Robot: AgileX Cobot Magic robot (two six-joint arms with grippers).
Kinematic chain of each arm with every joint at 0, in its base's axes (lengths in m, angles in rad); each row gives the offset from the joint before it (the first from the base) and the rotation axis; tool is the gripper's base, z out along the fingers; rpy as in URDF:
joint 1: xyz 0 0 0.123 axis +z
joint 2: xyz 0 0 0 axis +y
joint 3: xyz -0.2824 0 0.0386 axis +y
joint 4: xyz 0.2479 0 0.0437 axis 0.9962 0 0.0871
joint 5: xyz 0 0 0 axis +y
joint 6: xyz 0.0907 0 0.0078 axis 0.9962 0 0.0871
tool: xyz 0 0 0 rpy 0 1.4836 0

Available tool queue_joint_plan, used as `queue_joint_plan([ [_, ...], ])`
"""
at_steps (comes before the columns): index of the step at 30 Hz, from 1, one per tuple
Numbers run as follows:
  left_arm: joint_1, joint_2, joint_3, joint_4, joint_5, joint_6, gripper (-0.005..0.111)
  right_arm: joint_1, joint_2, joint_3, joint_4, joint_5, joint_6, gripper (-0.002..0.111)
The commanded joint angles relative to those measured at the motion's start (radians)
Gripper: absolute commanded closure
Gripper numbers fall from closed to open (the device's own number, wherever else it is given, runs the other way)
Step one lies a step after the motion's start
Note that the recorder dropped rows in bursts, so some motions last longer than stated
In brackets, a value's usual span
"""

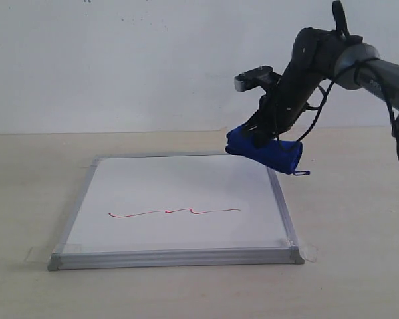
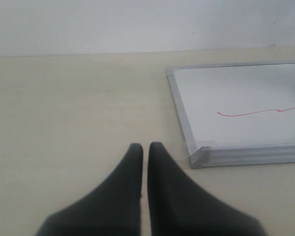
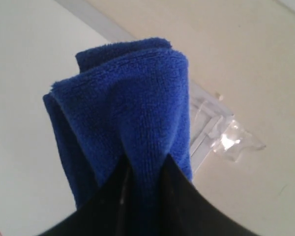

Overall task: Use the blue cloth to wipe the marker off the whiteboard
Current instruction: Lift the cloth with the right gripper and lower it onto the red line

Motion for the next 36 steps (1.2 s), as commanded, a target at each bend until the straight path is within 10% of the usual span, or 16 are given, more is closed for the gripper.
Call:
queue_joint_plan([
  [1,-0.005,-0.002,-0.001,-0.008,-0.006,0.001,0.103,-0.004,-0.062,0.07,0.014,-0.014,0.009,0.109],
  [21,-0.005,-0.002,-0.001,-0.008,-0.006,0.001,0.103,0.048,-0.463,0.905,0.083,-0.652,0.041,0.109],
  [36,-0.005,-0.002,-0.001,-0.008,-0.006,0.001,0.103,0.119,-0.366,0.937,0.081,-0.796,0.046,0.109],
])
